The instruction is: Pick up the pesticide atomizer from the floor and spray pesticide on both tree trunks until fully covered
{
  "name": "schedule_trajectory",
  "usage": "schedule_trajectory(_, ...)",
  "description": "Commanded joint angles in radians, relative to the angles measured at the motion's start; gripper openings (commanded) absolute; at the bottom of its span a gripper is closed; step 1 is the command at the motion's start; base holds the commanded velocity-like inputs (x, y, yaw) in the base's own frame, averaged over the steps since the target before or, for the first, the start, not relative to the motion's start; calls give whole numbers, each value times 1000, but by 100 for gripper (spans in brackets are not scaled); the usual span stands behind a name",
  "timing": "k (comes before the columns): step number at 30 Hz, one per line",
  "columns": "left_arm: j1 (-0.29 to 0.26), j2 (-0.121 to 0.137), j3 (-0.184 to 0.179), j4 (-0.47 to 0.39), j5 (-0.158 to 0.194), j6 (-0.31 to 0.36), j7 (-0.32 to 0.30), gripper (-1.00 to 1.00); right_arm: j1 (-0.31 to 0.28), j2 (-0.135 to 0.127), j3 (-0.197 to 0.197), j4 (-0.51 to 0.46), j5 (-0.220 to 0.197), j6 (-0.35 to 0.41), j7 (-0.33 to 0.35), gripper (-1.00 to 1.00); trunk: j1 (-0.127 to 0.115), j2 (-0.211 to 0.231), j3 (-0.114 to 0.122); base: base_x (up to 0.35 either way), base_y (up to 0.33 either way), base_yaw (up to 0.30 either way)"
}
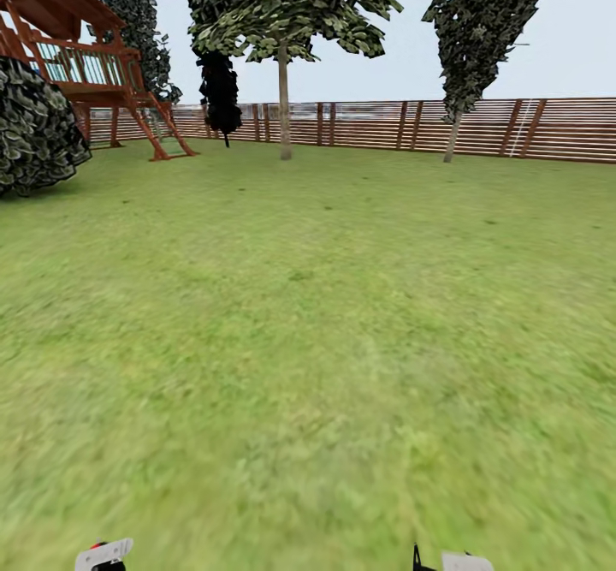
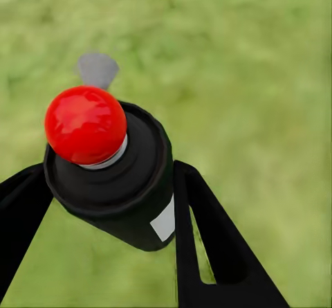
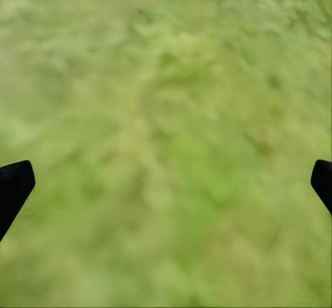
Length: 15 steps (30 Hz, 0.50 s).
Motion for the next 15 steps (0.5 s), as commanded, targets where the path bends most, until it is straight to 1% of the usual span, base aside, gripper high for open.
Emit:
schedule_trajectory(1, 0, -1, 0, 0, 0, 0, 0, -100, 0, 0, 0, 0, 0, 0, 0, 100, 0, 0, 0, 339, 0, 0)
schedule_trajectory(4, 0, -3, -1, 0, 0, 0, 0, -100, 0, 0, 0, 0, 0, 0, 0, 100, 0, 0, 0, 339, 0, 0)
schedule_trajectory(7, 0, 3, 0, 0, 0, 1, 0, -100, 0, 0, 0, 0, 0, 0, 0, 100, 0, 0, 0, 339, 0, 0)
schedule_trajectory(12, 3, 1, -1, 0, 0, 0, 0, -100, 0, 0, 0, 0, 0, 0, 0, 100, 0, 0, 0, 339, 0, 0)
schedule_trajectory(15, 3, 4, 0, -1, 0, 1, -1, -100, 0, 0, 0, 0, 0, 0, 0, 100, 0, 0, 0, 339, 0, 0)
